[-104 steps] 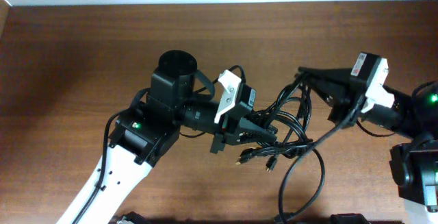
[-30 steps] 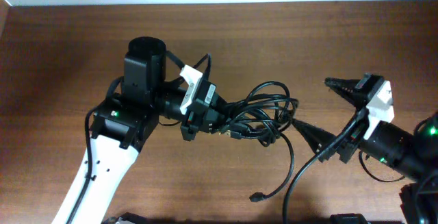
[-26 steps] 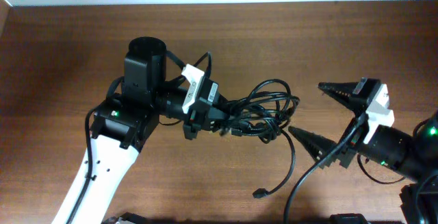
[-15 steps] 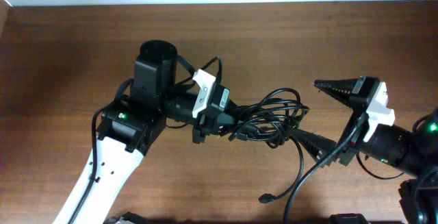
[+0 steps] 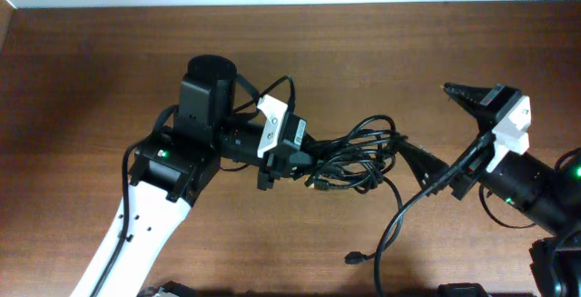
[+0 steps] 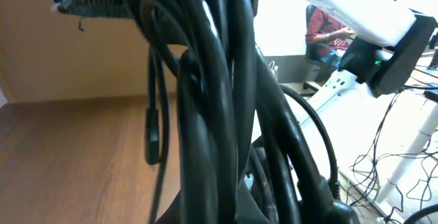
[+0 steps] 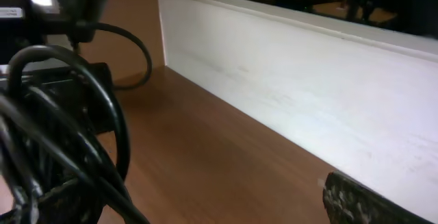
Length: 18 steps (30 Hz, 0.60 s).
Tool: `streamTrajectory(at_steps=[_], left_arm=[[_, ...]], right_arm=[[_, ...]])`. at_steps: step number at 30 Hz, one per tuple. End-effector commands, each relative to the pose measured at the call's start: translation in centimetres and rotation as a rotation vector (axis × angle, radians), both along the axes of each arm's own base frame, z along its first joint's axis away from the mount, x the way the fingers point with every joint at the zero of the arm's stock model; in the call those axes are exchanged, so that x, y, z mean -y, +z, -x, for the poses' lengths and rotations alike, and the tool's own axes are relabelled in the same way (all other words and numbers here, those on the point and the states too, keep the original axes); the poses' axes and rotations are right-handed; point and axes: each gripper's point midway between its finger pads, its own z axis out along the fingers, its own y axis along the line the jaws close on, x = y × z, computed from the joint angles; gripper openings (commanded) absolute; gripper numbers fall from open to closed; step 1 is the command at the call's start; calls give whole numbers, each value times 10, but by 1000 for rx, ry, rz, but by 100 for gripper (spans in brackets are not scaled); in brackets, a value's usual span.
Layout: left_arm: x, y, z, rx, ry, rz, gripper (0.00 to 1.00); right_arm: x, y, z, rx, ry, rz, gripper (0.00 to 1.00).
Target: Untangle cables
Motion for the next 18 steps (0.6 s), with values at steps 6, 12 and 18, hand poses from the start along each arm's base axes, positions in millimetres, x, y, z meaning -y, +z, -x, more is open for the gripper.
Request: streamTrajectory(at_steps=[6, 12, 18], left_arm=[[7, 5, 21, 28, -84, 28, 0], [12, 6, 27, 43, -109, 35, 0], [9, 10, 35, 28, -159, 59, 0]], right_arm=[[-23, -1, 30, -60, 211, -48, 100], [-28, -5, 28, -91, 260, -63, 4], [-9, -8, 1, -54, 79, -10, 4]])
